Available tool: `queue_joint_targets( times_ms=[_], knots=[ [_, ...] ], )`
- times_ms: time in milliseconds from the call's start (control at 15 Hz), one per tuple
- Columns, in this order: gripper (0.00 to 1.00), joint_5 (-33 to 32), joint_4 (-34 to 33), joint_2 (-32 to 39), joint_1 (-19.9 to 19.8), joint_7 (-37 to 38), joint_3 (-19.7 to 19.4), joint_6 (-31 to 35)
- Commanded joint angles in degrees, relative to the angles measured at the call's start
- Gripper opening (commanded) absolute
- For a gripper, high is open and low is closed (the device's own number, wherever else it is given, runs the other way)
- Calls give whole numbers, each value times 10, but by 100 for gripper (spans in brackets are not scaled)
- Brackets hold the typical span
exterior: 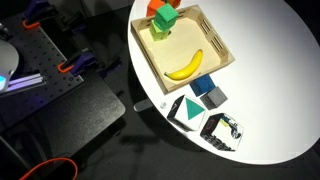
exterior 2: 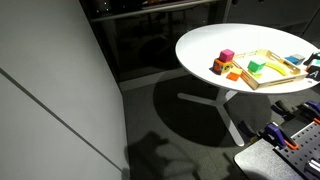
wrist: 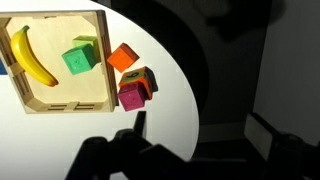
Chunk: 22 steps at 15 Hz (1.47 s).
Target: Put the pink block in the crate
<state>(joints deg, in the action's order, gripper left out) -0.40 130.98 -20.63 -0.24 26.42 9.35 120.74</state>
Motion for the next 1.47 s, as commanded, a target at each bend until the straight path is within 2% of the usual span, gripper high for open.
queue_joint_targets(
  times_ms=[0,267,467,800,1133,1400],
  knots=[
    [100,32,-55,65,6,-65,-33,-16],
    [100,60,-105,142,5,-118,-57,-43],
    [100,79,-158,207,4,-162,-69,-90],
    [100,50,-240,300,3,-203,-77,-143],
    [100,3,-284,356,4,-216,-86,-116],
    [100,-5,-297,374,1,-221,-91,-85]
  ],
)
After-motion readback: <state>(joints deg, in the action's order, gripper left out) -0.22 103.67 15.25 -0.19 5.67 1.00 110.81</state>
